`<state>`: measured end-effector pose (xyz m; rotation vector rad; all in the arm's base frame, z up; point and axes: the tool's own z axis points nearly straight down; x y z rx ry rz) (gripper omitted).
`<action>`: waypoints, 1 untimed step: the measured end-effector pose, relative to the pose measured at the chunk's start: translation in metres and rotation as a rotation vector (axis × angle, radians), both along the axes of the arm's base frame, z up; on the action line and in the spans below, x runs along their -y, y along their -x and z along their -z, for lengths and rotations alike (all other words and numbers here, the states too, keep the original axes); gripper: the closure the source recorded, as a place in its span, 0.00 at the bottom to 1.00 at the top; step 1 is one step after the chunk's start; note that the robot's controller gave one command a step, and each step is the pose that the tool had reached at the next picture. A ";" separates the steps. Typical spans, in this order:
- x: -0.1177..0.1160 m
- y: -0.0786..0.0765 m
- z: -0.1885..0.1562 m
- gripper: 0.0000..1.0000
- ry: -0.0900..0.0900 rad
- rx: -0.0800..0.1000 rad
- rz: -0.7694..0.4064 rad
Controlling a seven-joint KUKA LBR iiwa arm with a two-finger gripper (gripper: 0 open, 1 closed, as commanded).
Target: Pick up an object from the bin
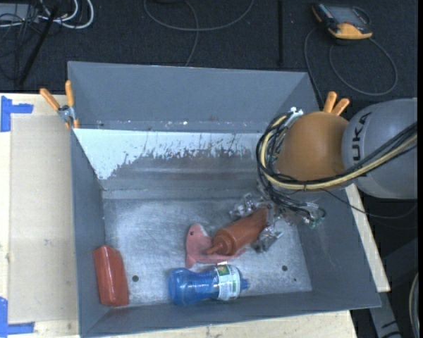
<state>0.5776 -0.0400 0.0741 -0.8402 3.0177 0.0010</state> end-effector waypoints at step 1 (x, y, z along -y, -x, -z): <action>0.021 0.008 -0.045 1.00 0.000 -0.015 -0.006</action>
Offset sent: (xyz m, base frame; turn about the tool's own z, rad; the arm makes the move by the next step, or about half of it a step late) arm -0.0137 -0.0246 0.1624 -0.0433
